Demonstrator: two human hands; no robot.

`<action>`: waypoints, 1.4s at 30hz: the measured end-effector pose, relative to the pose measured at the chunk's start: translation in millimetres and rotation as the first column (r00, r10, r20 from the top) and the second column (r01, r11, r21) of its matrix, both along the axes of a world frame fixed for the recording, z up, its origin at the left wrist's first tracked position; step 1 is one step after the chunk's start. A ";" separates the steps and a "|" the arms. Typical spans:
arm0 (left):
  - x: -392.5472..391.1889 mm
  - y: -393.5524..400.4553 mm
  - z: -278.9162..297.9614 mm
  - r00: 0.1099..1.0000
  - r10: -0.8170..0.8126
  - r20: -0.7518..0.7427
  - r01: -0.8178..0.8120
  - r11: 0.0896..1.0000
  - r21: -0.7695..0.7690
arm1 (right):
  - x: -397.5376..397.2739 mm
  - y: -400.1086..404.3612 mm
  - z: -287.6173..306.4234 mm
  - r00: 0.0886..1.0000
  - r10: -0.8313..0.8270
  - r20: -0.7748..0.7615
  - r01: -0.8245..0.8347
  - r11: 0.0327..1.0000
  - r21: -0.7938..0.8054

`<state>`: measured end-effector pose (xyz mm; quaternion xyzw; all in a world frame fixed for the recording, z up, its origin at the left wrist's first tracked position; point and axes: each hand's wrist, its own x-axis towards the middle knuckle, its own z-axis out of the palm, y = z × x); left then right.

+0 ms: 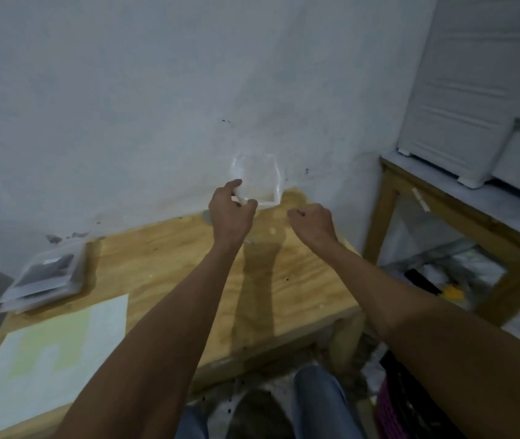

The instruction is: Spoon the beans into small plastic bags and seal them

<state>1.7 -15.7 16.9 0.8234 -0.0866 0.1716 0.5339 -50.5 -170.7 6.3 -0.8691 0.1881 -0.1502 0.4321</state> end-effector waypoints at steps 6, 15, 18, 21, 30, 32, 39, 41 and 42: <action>-49.0 -121.0 -12.9 0.972 -0.237 -0.009 0.237 0.971 -0.022 | -71.5 -112.8 -16.9 0.991 -0.135 0.000 0.133 0.976 -0.173; -173.1 -275.4 -93.5 0.825 -0.540 -0.166 0.556 0.829 0.064 | -213.2 -241.8 -119.3 0.892 -0.358 -0.277 0.332 0.933 -0.140; -208.7 -286.2 -133.8 0.793 -0.542 -0.277 0.574 0.817 0.046 | -251.4 -251.4 -158.5 0.835 -0.343 -0.429 0.357 0.933 -0.052; -235.5 -277.6 -180.6 0.761 -0.529 -0.376 0.596 0.799 0.082 | -281.7 -246.4 -192.8 0.777 -0.273 -0.567 0.368 0.928 0.057; -264.8 -251.4 -254.6 0.599 -0.504 -0.621 0.790 0.500 0.356 | -315.0 -241.9 -259.2 0.597 -0.362 -0.716 0.708 0.657 0.258; -260.6 -250.7 -259.4 0.569 -0.503 -0.650 0.820 0.398 0.411 | -309.6 -243.1 -256.9 0.596 -0.310 -0.741 0.704 0.645 0.296; -246.3 -250.4 -239.1 0.686 -0.518 -0.511 0.728 0.484 0.486 | -296.4 -240.9 -242.2 0.596 -0.418 -0.686 0.683 0.713 0.159; -237.0 -246.5 -236.6 0.716 -0.502 -0.486 0.698 0.533 0.477 | -291.8 -243.0 -238.6 0.631 -0.463 -0.622 0.661 0.741 0.120; -232.0 -242.7 -236.7 0.734 -0.487 -0.473 0.678 0.554 0.483 | -289.0 -241.1 -234.0 0.654 -0.483 -0.583 0.651 0.751 0.108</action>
